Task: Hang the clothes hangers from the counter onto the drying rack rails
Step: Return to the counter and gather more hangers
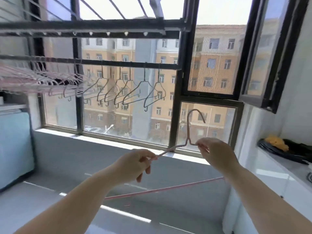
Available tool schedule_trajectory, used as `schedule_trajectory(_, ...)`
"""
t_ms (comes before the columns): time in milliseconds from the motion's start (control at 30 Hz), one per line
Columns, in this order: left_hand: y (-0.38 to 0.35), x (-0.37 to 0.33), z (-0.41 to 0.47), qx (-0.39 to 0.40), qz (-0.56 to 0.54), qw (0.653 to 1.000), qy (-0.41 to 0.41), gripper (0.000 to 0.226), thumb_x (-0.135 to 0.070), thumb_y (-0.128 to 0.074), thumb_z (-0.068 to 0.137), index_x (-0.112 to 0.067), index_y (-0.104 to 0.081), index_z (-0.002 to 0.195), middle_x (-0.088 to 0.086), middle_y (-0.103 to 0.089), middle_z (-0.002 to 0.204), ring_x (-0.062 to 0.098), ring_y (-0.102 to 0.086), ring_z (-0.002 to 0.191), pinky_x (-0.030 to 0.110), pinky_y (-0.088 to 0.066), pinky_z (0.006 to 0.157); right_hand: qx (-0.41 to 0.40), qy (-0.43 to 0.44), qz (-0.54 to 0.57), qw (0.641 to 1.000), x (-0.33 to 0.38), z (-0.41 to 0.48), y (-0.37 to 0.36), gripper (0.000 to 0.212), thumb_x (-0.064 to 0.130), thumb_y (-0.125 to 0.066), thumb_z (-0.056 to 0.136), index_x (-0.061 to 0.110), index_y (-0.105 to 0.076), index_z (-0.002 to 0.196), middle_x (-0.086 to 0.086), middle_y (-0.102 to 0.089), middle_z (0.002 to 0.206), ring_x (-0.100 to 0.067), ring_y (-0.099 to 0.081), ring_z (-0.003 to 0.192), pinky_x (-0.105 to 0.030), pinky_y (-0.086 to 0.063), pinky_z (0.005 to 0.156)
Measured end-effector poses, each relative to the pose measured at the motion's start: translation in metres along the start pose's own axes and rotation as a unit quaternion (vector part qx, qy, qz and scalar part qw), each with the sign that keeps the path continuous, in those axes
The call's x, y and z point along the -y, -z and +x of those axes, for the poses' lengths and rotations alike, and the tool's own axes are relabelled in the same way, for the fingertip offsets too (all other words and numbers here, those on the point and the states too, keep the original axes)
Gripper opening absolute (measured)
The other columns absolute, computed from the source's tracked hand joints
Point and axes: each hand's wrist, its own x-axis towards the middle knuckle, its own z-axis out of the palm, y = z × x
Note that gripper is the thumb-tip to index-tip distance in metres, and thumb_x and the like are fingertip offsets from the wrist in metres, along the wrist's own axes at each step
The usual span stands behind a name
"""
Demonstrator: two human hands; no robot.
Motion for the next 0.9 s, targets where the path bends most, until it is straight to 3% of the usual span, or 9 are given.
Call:
schedule_trajectory(133,0.074,0.044,-0.031,-0.111,0.149,0.982,0.032,0.018,-0.025,-0.039,0.097,-0.037,-0.053,0.097,-0.014,-0.060,0.069,0.000,-0.050,0.044,0.019,-0.043,0.057,-0.018,0.066,0.022,0.997,0.096,0.044,-0.026,0.026,0.020,-0.046,0.095,0.017,-0.065,0.113,0.000,-0.067,0.111,-0.022,-0.061,0.101,-0.025,-0.044,0.081)
schedule_trajectory(267,0.149,0.086,-0.062,-0.209,0.351,0.911,0.051,0.028,-0.031,-0.034,0.098,-0.039,-0.046,0.122,-0.007,-0.065,0.108,0.016,-0.061,0.095,0.023,-0.044,0.078,-0.007,0.115,0.076,0.991,0.203,0.082,-0.054,0.025,0.019,-0.047,0.095,0.015,-0.066,0.112,-0.004,-0.068,0.110,-0.026,-0.063,0.101,-0.027,-0.045,0.084)
schedule_trajectory(333,0.187,0.110,-0.075,-0.237,0.404,0.882,0.054,0.031,-0.031,-0.031,0.098,-0.037,-0.043,0.126,-0.006,-0.063,0.113,0.017,-0.060,0.103,0.023,-0.043,0.081,0.005,0.144,0.074,0.987,0.256,0.100,-0.067,0.028,0.021,-0.044,0.096,0.019,-0.064,0.115,-0.001,-0.066,0.115,-0.024,-0.061,0.106,-0.026,-0.043,0.086)
schedule_trajectory(433,0.245,0.142,-0.096,-0.274,0.423,0.861,0.072,0.030,-0.032,-0.032,0.098,-0.035,-0.046,0.125,-0.005,-0.065,0.110,0.016,-0.062,0.099,0.026,-0.046,0.082,0.000,0.175,0.084,0.981,0.330,0.128,-0.077,0.030,0.024,-0.039,0.098,0.023,-0.061,0.118,0.003,-0.064,0.119,-0.019,-0.058,0.109,-0.023,-0.041,0.086)
schedule_trajectory(533,0.298,0.168,-0.117,-0.323,0.375,0.866,0.074,0.026,-0.028,-0.039,0.097,-0.028,-0.055,0.116,-0.004,-0.066,0.100,0.014,-0.057,0.078,0.021,-0.041,0.064,-0.012,0.208,0.075,0.975,0.393,0.155,-0.082,0.030,0.023,-0.037,0.098,0.022,-0.059,0.119,0.001,-0.064,0.119,-0.020,-0.059,0.108,-0.024,-0.042,0.088)
schedule_trajectory(600,0.330,0.182,-0.127,-0.347,0.362,0.862,0.079,0.023,-0.025,-0.043,0.095,-0.025,-0.058,0.113,-0.002,-0.067,0.095,0.012,-0.051,0.070,0.019,-0.035,0.058,-0.010,0.237,0.057,0.970,0.425,0.171,-0.082,0.031,0.021,-0.037,0.099,0.022,-0.056,0.122,0.000,-0.061,0.123,-0.019,-0.056,0.112,-0.026,-0.040,0.094)
schedule_trajectory(700,0.366,0.199,-0.128,-0.387,0.325,0.857,0.098,0.021,-0.020,-0.047,0.094,-0.019,-0.061,0.109,-0.001,-0.064,0.081,0.015,-0.051,0.062,0.026,-0.041,0.059,-0.020,0.266,0.033,0.963,0.456,0.196,-0.073,0.034,0.025,-0.038,0.099,0.021,-0.046,0.132,0.002,-0.051,0.134,-0.016,-0.045,0.124,-0.029,-0.031,0.104)
schedule_trajectory(900,0.429,0.223,-0.111,-0.475,0.322,0.814,0.088,0.021,-0.014,-0.048,0.092,-0.010,-0.061,0.108,0.007,-0.065,0.077,0.023,-0.055,0.057,0.033,-0.046,0.057,-0.189,0.288,-0.056,0.937,0.500,0.266,-0.037,0.034,0.014,-0.037,0.097,0.014,-0.043,0.130,-0.003,-0.045,0.135,-0.021,-0.035,0.128,-0.034,-0.020,0.109)
